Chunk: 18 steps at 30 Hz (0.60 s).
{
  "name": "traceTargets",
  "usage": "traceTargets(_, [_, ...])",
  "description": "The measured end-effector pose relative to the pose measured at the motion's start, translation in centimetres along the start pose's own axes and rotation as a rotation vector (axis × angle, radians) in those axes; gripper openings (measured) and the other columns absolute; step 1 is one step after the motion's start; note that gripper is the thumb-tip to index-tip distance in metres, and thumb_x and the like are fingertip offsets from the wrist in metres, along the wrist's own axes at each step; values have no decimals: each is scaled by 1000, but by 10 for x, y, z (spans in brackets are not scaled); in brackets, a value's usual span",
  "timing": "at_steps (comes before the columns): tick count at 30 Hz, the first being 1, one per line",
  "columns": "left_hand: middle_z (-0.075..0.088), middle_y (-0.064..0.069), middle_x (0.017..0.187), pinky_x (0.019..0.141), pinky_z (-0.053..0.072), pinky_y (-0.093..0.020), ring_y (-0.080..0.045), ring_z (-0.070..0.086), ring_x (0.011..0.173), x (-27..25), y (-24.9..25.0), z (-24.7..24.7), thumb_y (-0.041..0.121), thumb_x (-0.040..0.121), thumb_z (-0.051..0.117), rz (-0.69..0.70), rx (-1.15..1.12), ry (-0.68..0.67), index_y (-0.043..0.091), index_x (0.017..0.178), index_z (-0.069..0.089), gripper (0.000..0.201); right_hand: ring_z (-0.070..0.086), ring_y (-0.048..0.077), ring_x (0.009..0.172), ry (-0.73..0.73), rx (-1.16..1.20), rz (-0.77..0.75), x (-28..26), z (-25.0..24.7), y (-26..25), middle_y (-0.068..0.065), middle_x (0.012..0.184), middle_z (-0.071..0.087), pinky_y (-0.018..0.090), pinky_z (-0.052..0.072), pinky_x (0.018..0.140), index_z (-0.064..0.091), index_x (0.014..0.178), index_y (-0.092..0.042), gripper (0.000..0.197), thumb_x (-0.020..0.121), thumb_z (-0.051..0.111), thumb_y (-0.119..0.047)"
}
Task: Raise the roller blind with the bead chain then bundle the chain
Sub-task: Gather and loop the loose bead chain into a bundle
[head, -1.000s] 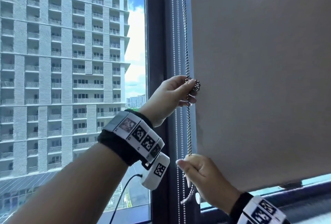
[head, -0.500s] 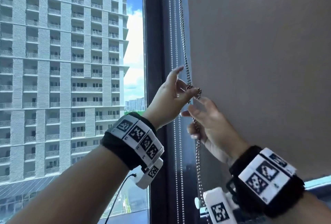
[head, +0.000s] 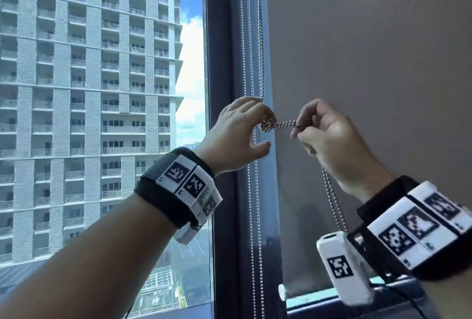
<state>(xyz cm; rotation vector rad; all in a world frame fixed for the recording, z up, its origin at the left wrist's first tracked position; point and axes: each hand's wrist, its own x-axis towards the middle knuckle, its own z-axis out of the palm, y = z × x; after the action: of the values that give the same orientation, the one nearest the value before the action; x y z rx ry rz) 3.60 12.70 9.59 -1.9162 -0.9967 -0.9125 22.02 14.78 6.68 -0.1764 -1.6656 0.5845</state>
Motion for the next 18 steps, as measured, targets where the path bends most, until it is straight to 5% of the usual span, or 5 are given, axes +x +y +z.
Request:
traceTargets(3, [59,16,84,93,40,-39,-15,52,103,7,4,-2,47,77,65,-93,-76,212,20,90,65,30,39,20,50,2,-161,-74,9,-7,-5,27,64,53,25,26,44,58,60,-23,36,76,44,7])
traceTargets(8, [67,10,81,88,38,-45,-21,51,108,3,3,1,34,77,68,85,180,436,22,73,69,13,36,4,36,56,-370,-129,20,-19,2,-21,50,55,10,25,38,68,74,-15,29,86,53,7])
traceTargets(11, [68,7,88,85,29,-33,-18,49,100,0,2,5,30,76,68,112,201,441,22,74,71,9,43,2,46,37,-407,-115,24,-16,8,-16,58,60,12,34,48,72,82,-19,23,88,58,-1])
traceTargets(15, [61,7,86,75,47,-33,-9,58,78,3,2,4,21,81,67,-52,-179,406,16,83,71,7,43,21,62,-13,-354,-29,31,-3,11,11,64,55,28,39,65,71,97,-24,19,90,59,-10])
traceTargets(18, [61,10,78,65,46,-20,1,54,67,9,8,2,22,85,66,-230,-423,376,16,85,69,6,56,19,70,-28,-161,64,38,9,9,7,79,62,37,49,76,67,111,-19,24,87,62,-15])
